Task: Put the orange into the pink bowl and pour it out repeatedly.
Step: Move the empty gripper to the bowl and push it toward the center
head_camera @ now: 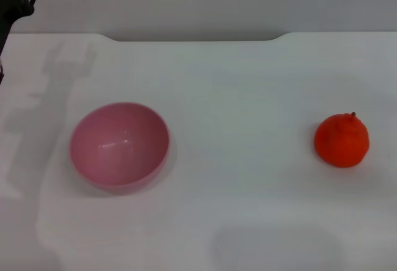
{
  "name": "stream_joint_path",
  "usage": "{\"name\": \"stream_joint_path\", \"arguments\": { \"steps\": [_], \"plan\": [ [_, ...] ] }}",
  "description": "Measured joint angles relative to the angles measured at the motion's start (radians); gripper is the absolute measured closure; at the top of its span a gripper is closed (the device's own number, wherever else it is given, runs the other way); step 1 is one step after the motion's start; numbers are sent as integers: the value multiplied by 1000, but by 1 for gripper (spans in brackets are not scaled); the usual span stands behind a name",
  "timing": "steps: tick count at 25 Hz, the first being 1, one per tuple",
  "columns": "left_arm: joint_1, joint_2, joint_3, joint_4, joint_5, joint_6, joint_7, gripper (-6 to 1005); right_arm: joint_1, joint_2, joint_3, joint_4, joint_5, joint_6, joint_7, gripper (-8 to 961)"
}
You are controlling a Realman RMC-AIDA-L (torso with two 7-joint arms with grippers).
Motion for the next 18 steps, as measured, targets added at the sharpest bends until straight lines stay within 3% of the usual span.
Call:
{"name": "stream_joint_path", "arguments": {
  "steps": [18],
  "plan": [
    [-14, -3, 72, -7, 3, 18, -13, 311, -15, -9, 0, -7, -2, 61, 4, 498]
  ]
}}
